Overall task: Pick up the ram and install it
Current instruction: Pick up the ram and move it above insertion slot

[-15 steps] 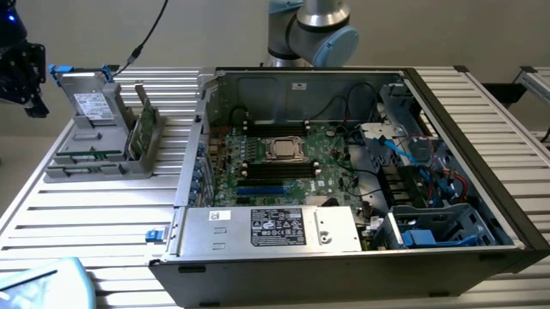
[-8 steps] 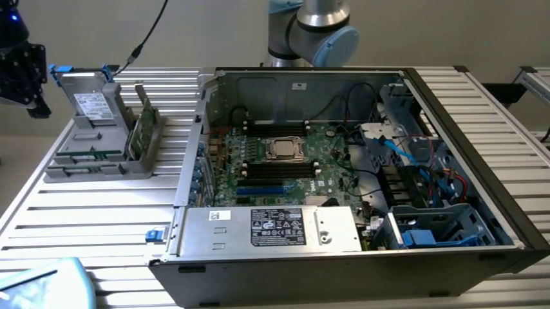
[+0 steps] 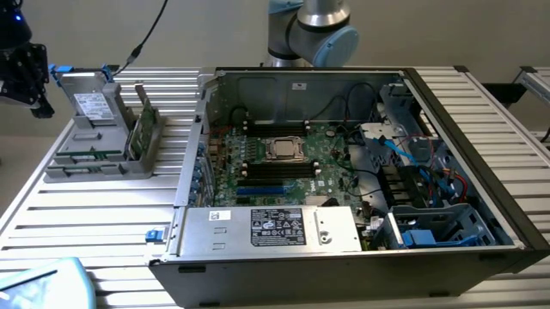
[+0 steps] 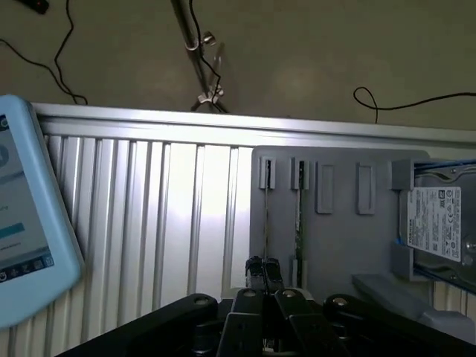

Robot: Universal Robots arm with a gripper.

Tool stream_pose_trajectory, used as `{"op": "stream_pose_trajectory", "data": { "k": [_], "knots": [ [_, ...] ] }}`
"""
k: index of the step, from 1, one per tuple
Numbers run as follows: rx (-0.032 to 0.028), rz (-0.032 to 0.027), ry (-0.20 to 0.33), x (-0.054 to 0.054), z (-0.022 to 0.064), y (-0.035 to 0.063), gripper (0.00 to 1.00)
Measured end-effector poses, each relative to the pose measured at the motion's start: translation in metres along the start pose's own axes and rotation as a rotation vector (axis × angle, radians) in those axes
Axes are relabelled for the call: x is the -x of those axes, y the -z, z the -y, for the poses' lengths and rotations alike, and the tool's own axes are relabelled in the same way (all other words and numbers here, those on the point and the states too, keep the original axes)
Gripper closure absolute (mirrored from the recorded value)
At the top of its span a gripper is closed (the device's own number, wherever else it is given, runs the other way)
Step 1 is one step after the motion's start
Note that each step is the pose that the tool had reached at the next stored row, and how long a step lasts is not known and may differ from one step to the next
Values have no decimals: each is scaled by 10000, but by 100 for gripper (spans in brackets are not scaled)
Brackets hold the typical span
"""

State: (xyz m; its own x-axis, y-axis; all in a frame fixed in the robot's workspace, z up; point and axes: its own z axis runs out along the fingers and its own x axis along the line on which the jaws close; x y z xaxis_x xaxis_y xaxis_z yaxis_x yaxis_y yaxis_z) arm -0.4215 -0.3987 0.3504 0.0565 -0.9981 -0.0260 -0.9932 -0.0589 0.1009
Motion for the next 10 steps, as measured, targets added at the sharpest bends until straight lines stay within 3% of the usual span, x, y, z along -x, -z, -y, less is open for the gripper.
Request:
{"op": "stream_pose_trajectory", "data": {
  "k": [5,10],
  "knots": [
    [-6,209,264,-1,22,0,89],
    [-8,210,266,-1,22,0,89]
  ]
}}
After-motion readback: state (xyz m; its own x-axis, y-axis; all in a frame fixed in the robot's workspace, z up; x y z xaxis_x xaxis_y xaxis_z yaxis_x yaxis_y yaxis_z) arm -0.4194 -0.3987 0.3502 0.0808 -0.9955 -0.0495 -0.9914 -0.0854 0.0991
